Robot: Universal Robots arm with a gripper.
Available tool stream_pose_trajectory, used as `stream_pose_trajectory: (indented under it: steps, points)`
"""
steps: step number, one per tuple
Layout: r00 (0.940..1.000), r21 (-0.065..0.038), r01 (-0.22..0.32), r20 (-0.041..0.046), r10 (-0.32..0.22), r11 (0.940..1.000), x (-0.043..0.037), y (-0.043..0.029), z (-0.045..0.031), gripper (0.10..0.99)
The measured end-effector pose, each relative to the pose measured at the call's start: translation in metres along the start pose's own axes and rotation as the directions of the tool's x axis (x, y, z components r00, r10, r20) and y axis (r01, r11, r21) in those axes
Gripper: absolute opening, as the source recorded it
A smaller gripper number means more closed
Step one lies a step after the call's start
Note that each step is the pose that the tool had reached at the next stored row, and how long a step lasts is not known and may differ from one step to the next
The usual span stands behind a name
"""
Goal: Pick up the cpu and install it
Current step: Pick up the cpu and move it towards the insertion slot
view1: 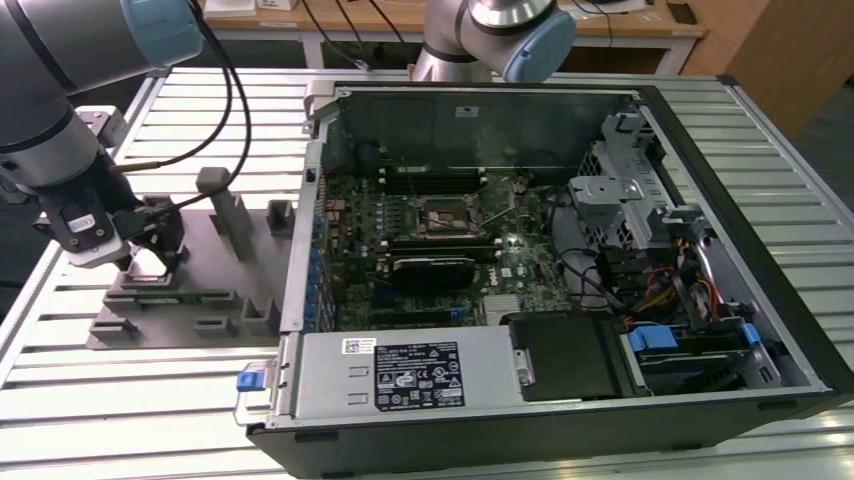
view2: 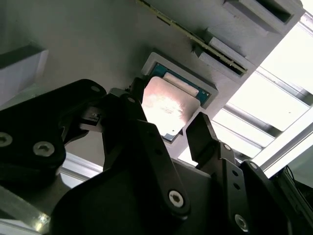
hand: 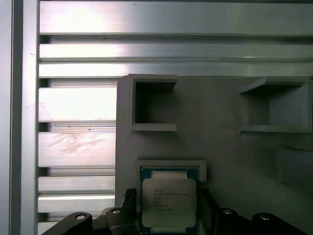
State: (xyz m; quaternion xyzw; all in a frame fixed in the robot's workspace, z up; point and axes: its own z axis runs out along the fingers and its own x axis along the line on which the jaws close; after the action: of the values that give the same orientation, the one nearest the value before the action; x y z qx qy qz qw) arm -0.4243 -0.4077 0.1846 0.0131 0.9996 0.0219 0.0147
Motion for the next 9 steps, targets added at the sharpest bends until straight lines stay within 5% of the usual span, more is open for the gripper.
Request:
stream_pose_trajectory:
  steps: [7,9]
  points:
    - [1.0000,0.000,0.000,0.0001,0.000,1.0000,-0.0004,0.0000,0.0000,0.616]
    - [1.0000,0.000,0.000,-0.0002,0.000,1.0000,-0.0005,0.0000,-0.0001,0.537]
